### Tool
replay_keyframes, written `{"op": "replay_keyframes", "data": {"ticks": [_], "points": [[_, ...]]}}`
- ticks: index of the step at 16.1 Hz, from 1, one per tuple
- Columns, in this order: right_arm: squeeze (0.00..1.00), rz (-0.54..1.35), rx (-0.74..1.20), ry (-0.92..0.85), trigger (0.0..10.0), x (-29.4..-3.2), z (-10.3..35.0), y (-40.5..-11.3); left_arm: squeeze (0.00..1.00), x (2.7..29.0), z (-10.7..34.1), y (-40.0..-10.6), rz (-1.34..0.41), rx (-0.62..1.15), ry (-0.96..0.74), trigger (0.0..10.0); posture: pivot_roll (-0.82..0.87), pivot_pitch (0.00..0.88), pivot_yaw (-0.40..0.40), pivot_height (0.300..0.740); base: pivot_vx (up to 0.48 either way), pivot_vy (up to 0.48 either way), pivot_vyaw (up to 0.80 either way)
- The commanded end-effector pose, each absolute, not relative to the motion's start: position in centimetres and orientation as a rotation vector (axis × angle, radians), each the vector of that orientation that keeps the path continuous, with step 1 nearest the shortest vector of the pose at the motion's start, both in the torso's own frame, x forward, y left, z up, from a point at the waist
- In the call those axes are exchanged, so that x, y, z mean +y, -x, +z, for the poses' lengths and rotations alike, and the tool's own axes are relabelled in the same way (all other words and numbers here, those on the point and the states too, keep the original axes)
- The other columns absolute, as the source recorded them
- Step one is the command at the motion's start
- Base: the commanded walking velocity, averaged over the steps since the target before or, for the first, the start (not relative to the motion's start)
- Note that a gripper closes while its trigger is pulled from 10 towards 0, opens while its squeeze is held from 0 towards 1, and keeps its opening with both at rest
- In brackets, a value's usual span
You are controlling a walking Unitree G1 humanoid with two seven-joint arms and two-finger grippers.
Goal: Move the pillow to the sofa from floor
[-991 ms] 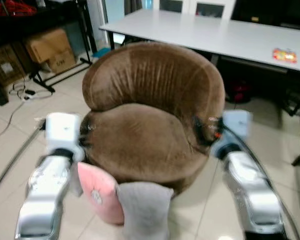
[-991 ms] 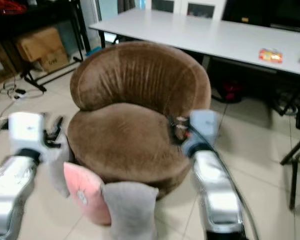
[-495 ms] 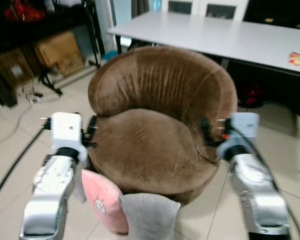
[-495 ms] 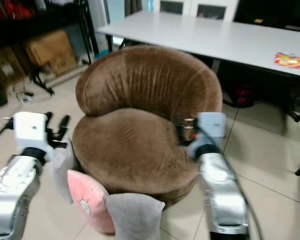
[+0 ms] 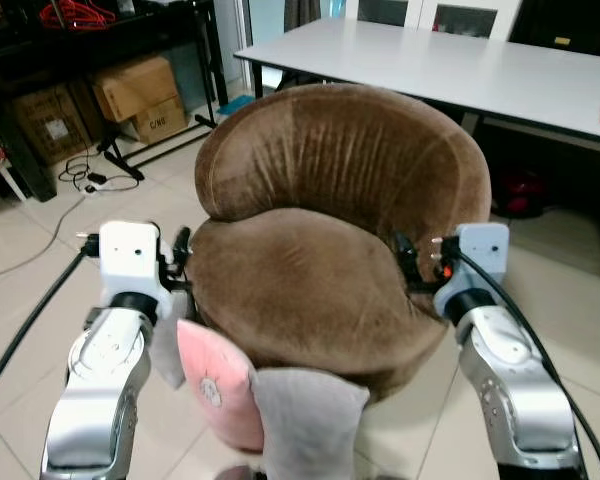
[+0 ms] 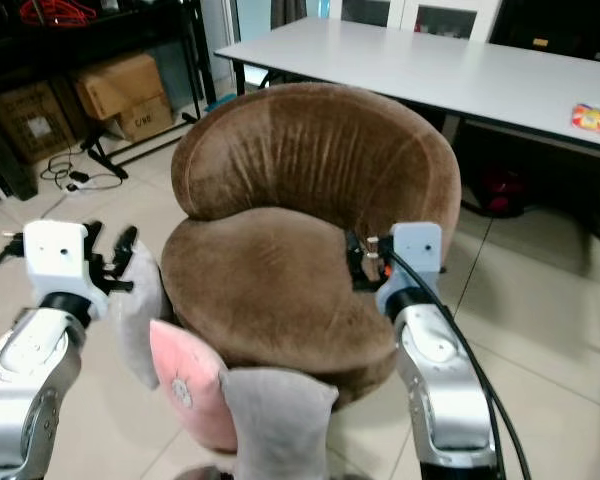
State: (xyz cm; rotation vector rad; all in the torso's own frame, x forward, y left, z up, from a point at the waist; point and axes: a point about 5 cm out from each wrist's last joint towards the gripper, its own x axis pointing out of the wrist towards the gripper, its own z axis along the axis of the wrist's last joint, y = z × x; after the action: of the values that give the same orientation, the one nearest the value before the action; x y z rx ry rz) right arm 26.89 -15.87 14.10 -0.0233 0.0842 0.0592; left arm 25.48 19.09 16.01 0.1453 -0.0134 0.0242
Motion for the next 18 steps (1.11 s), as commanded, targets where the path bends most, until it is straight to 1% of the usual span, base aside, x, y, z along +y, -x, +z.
{"op": "replay_keyframes", "data": {"ticks": [1, 2, 4, 5, 6, 7, 8, 9, 11, 12, 13, 16, 18], "points": [[0.0, 0.062, 0.081, 0.015, 10.0, -16.0, 14.2, -26.8, 0.0, 19.2, 16.0, -25.6, 0.03, -0.023, -0.137, 10.0, -0.12, 0.0, 0.043, 0.64, 0.0, 0.0, 0.0], [0.0, 0.053, 0.088, 0.022, 10.0, -16.3, 14.1, -26.8, 0.0, 19.4, 16.1, -25.6, 0.068, -0.049, -0.15, 10.0, -0.12, 0.0, 0.041, 0.63, 0.0, 0.0, 0.0], [0.0, 0.029, 0.08, 0.026, 10.0, -16.9, 14.4, -26.7, 0.0, 19.5, 15.9, -25.5, 0.032, -0.024, -0.166, 10.0, -0.12, 0.0, 0.041, 0.61, 0.0, 0.0, 0.0], [0.0, 0.022, 0.072, 0.03, 10.0, -17.0, 14.6, -26.8, 0.0, 19.9, 15.9, -25.5, 0.068, -0.026, -0.18, 10.0, -0.12, 0.0, 0.04, 0.6, 0.0, 0.0, 0.0], [0.0, 0.03, 0.07, 0.011, 10.0, -17.0, 14.6, -26.8, 0.0, 20.2, 15.4, -25.5, 0.086, 0.022, -0.205, 10.0, -0.12, 0.0, 0.04, 0.59, 0.0, 0.0, 0.0], [0.0, 0.035, 0.069, 0.004, 10.0, -17.0, 14.6, -26.8, 0.0, 20.2, 15.2, -25.5, 0.073, 0.042, -0.2, 10.0, -0.12, 0.0, 0.04, 0.586, 0.0, 0.0, 0.0], [0.0, 0.039, 0.059, 0.03, 10.0, -16.9, 14.6, -26.9, 0.0, 20.0, 15.5, -25.1, 0.057, 0.022, -0.175, 10.0, -0.12, 0.0, 0.038, 0.577, 0.0, 0.0, 0.0], [0.0, 0.048, 0.071, 0.009, 10.0, -16.5, 14.5, -26.8, 0.0, 20.0, 15.7, -25.0, 0.066, 0.002, -0.166, 10.0, -0.12, 0.0, 0.038, 0.577, 0.0, 0.0, 0.0], [0.0, 0.058, 0.098, 0.034, 10.0, -16.0, 14.1, -27.0, 0.0, 20.0, 15.5, -25.1, 0.061, 0.006, -0.191, 10.0, -0.12, 0.0, 0.038, 0.577, 0.0, 0.0, 0.0], [0.0, 0.076, 0.091, 0.011, 10.0, -15.7, 14.1, -26.9, 0.0, 20.0, 15.4, -25.0, 0.06, 0.008, -0.18, 10.0, -0.11, 0.0, 0.026, 0.577, 0.0, 0.0, 0.0], [0.0, 0.066, 0.087, 0.027, 10.0, -15.6, 14.1, -26.9, 0.0, 20.0, 15.3, -24.8, 0.059, 0.011, -0.166, 10.0, -0.11, 0.0, 0.026, 0.577, 0.0, 0.0, 0.0], [0.0, 0.065, 0.071, 0.043, 10.0, -15.7, 14.1, -26.9, 0.0, 20.1, 15.2, -24.7, 0.057, 0.014, -0.166, 10.0, -0.11, 0.0, 0.019, 0.577, 0.26, 0.0, 0.0], [0.0, 0.004, 0.096, 0.032, 10.0, -16.4, 13.7, -27.1, 0.0, 20.1, 15.1, -24.6, 0.049, 0.017, -0.179, 10.0, -0.1, 0.0, 0.012, 0.577, 0.296, 0.0, 0.0]]}}
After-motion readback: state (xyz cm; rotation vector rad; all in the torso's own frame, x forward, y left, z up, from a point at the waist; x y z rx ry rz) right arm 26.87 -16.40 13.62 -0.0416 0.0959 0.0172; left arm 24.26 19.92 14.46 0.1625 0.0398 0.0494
